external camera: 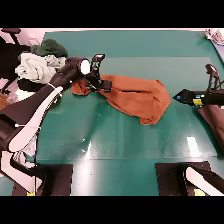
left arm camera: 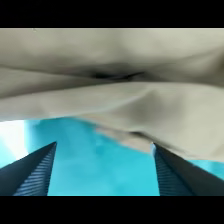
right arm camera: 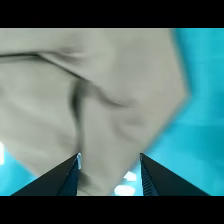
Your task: Fold the shirts.
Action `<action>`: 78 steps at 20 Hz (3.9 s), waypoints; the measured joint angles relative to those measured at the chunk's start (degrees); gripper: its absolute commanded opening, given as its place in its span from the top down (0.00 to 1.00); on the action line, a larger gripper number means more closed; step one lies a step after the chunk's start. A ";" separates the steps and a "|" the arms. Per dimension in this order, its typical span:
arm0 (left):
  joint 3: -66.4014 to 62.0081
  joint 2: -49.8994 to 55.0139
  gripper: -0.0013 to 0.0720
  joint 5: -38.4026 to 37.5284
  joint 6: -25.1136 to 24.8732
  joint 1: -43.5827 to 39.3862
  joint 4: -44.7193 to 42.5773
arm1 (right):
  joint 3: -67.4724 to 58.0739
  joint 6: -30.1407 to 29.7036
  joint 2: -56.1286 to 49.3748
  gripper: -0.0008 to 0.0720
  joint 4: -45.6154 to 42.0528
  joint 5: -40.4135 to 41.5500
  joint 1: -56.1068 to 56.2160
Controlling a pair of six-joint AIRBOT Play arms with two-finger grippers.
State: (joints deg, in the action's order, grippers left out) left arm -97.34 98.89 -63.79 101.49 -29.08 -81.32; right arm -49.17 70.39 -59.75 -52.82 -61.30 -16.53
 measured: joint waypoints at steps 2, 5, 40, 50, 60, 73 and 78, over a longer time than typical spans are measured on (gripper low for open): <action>-1.05 -1.22 0.02 -1.84 0.31 0.55 -2.58 | 0.00 -4.07 -4.07 0.38 5.42 0.72 0.72; -1.81 -3.41 0.02 -3.65 0.48 1.51 -5.44 | 0.00 -8.24 -10.62 0.26 9.70 3.08 3.72; -2.19 -5.70 0.02 -12.35 0.02 4.92 -11.96 | -10.01 -6.69 -26.69 0.25 19.54 16.13 27.04; -2.19 -5.70 0.02 -13.53 0.04 5.20 -15.69 | -21.53 -2.86 -35.65 0.96 20.65 11.13 32.09; -2.21 -5.68 0.02 -12.98 2.75 19.45 -6.34 | -22.45 -0.15 -13.07 0.96 13.18 -7.23 19.87; 6.19 -3.04 0.02 -11.47 -0.50 22.27 6.58 | -22.18 3.15 2.62 0.96 0.83 -15.98 8.26; 13.38 -3.10 0.02 -13.35 -5.92 22.29 17.42 | -22.18 3.26 2.95 0.96 0.35 -16.57 6.88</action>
State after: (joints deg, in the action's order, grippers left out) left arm -83.96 95.79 -77.14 95.57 -6.79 -63.90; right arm -71.35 73.65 -56.80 -52.47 -77.87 -9.65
